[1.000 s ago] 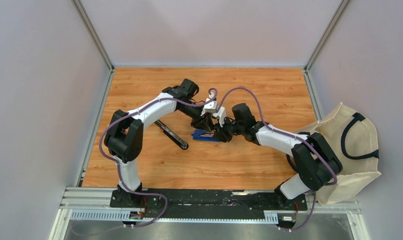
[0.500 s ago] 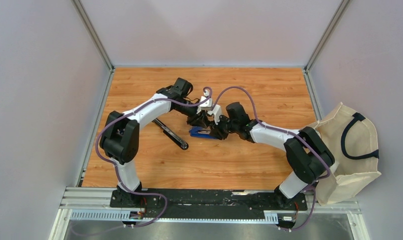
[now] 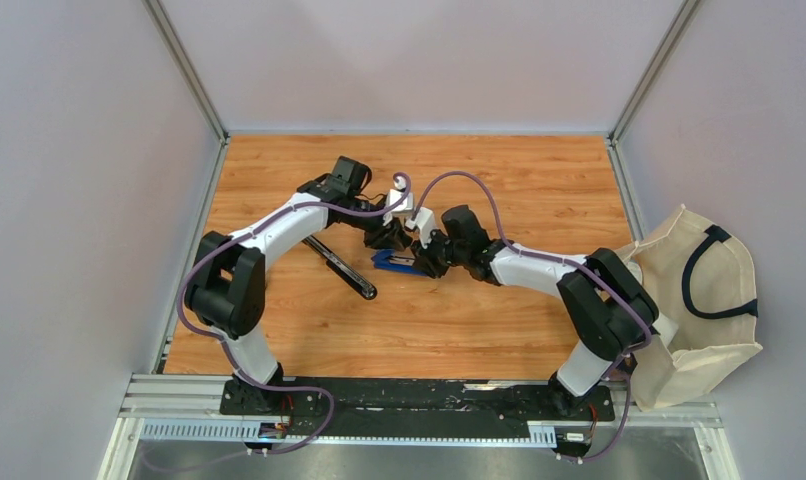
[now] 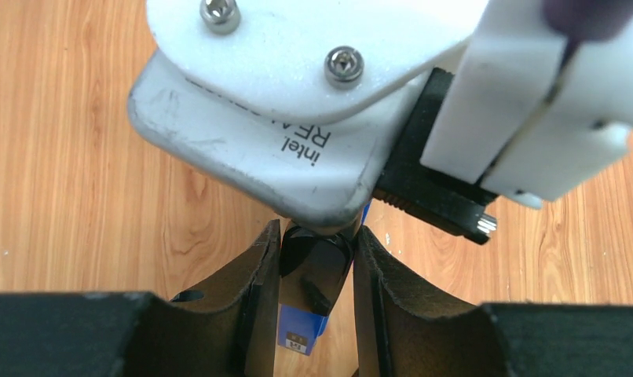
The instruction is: Load the staples into the stapler
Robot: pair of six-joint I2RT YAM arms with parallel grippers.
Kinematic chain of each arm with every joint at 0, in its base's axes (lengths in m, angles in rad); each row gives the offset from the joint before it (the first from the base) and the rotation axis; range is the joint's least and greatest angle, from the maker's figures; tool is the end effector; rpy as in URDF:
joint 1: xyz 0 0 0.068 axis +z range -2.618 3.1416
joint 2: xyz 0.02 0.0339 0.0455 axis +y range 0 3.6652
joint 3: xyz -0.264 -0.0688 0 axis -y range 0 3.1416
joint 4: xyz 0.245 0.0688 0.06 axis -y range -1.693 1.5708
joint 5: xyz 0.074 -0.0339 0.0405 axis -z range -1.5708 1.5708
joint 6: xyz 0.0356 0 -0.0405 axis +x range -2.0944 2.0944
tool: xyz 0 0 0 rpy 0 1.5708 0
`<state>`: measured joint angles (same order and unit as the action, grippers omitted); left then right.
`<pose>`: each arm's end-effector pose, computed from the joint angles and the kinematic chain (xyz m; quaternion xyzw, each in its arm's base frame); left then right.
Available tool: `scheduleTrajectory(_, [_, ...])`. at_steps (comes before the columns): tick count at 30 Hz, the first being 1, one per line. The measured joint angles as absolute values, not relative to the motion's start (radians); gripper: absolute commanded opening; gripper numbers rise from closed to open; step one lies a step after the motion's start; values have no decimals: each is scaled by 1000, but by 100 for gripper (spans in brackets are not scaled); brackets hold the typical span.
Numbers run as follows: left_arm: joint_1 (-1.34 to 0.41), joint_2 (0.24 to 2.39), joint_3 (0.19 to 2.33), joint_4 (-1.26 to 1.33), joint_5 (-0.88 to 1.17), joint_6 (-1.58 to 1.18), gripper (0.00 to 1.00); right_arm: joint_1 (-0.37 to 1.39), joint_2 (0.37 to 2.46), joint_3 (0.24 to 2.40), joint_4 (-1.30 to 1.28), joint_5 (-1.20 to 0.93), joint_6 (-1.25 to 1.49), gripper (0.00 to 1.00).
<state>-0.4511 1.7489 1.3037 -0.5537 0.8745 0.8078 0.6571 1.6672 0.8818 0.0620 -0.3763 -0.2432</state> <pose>0.3176 -0.1842 0.2405 0.6082 0.6323 -0.3545 0.3235 0.2623 0.2189 0.1746 -0.4589 0.7728 0.2499 0.3602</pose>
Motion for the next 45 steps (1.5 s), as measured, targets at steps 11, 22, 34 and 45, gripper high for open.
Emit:
scheduleTrajectory(11, [-429,1660,1230,-477,785,752,5,672,1687,888,88,-323,-205,0])
scheduleTrajectory(22, [-340,1582,1214,-406,635,683,5,689,1718,897,86,-196,-141,0])
scheduleTrajectory(34, [-320,1570,1213,-361,550,648,32,724,1728,899,72,-79,-107,0])
scheduleTrajectory(45, [-497,1570,1046,-276,537,737,76,682,1721,899,57,-155,-105,0])
